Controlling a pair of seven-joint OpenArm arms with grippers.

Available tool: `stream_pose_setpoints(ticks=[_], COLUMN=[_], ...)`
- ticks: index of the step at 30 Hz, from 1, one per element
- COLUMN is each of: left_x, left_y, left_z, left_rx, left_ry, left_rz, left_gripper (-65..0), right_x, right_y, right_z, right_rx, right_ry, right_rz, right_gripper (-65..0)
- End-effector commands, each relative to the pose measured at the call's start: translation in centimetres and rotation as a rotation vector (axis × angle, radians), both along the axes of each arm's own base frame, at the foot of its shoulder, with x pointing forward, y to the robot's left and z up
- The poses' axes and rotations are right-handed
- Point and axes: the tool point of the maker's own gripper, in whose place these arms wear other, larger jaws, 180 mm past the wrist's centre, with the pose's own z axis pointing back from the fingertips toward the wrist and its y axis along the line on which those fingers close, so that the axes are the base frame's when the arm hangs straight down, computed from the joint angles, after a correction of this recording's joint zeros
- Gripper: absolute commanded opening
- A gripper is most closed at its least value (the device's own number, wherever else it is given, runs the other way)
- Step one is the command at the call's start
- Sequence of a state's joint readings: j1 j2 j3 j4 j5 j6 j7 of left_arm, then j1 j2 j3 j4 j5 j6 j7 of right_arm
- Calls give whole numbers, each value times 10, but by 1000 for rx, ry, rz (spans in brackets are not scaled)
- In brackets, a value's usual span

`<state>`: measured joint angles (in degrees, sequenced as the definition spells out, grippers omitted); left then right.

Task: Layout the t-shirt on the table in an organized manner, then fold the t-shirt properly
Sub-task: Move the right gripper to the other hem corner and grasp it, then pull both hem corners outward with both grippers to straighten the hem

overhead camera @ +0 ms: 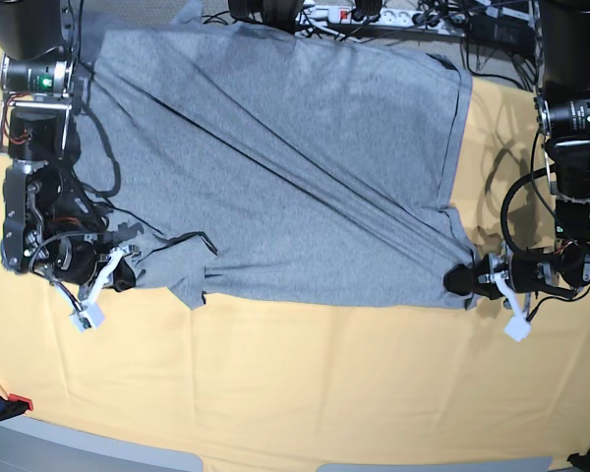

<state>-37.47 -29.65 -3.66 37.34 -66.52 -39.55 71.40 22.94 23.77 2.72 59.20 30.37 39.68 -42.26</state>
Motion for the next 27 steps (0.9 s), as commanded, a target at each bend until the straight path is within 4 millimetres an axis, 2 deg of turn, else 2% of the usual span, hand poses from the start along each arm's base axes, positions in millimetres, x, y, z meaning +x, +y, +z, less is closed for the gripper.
stream_pose_setpoints(ticks=[1, 5, 10, 16, 20, 27], left_x=[15, 15, 15, 19, 21, 22], left_y=[6, 6, 6, 7, 7, 7], left_z=[25, 25, 26, 28, 30, 33], left_rx=[-14, -14, -14, -22, -25, -25], left_ry=[-76, -77, -77, -93, -101, -107], left_rz=[18, 18, 18, 32, 37, 37], left_gripper=[-650, -650, -650, -650, -650, -650], right_x=[19, 34, 51, 50, 42, 39], right_y=[-6, -19, -58, -111, -138, -132], right_z=[29, 47, 55, 53, 53, 47], right_rx=[3, -5, -141, -304, -395, -404], right_ry=[-81, -124, -173, -166, -143, -109], right_rz=[-5, -59, -232, -483, -610, -561], right_gripper=[-650, -650, -650, -650, -650, -650])
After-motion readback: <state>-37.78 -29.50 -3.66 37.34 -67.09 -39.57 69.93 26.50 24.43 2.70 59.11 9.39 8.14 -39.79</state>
